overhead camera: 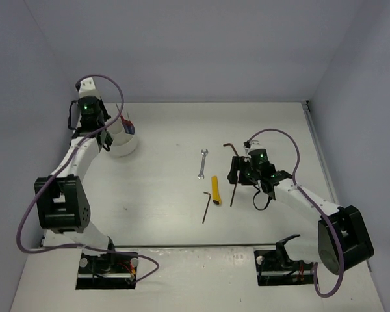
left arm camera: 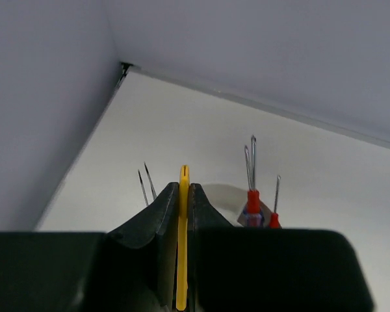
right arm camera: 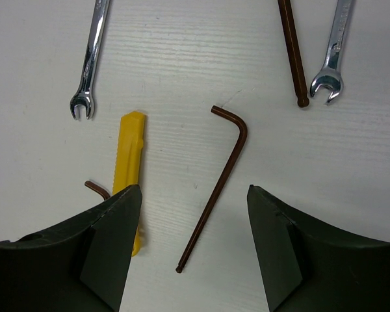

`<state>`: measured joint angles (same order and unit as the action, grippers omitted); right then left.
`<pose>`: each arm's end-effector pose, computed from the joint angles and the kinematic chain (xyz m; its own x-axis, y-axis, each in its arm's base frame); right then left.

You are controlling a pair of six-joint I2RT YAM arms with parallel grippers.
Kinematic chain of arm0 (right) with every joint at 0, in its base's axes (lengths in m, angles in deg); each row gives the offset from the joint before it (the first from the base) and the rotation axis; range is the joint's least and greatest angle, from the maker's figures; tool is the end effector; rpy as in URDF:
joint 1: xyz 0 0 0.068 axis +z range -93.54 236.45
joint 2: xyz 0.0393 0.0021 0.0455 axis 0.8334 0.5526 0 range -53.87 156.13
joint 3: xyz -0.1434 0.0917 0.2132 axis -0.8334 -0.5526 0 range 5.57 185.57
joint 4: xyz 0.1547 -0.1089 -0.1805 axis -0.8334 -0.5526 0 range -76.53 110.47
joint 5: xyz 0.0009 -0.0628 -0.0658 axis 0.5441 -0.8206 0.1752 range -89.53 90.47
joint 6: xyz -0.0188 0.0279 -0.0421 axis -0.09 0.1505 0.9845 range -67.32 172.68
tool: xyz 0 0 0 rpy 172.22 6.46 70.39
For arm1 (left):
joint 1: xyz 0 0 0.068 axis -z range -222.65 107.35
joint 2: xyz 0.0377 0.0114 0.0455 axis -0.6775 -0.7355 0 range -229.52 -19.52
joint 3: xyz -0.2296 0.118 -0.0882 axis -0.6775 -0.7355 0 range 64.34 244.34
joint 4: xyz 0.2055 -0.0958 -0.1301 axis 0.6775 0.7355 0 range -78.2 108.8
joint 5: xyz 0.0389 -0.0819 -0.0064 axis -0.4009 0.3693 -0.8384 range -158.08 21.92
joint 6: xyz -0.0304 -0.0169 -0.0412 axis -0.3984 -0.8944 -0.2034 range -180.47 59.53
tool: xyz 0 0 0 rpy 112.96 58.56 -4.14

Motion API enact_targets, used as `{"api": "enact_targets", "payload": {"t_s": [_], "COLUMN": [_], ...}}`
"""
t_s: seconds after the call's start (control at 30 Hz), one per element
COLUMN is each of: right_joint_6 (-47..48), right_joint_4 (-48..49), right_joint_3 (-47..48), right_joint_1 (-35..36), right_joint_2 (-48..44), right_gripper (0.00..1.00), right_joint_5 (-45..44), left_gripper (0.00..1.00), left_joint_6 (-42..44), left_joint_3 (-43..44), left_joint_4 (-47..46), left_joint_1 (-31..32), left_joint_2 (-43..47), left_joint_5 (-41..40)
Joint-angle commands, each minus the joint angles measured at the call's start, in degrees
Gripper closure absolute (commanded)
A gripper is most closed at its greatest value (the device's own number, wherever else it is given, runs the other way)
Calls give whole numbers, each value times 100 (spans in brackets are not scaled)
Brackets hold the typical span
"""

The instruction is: Sort the tools into containers

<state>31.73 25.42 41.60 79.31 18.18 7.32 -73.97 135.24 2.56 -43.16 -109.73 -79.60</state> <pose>0.2432 0.1070 0.2126 -0.6158 0.1256 -0.7779 -0.2782 0.8890 0.3638 0.3791 0.0106 0.3340 -0.1223 -0.2298 -0.9655 -0.2403 0.9507 -0.1958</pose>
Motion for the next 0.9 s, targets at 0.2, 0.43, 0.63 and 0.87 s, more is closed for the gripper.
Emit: {"api": "enact_targets", "payload": {"t_s": [0.2,0.43,0.63,0.87], "right_joint_6": [91,109,152,164], "right_joint_4": [234,226,234,243], "right_joint_3": [289,423,493,522], "right_joint_1": [0,0,-6,-3], "right_joint_2": [382,654,796,898], "right_gripper": [37,38,39,40], "right_joint_5": [154,211,211,244], "left_gripper": [100,100,100,94], "left_joint_6": [1594,1218,1028,904], "left_joint_3": [823,1163,1034,764], "left_joint_4": [-2298,-2965,-3328,-3693], "left_joint_1": [-476,-548,-688,-837], "left_joint_2": [-1137,-1776,-2095,-2198], "left_joint_5": [2343,2909,3075,3460]}}
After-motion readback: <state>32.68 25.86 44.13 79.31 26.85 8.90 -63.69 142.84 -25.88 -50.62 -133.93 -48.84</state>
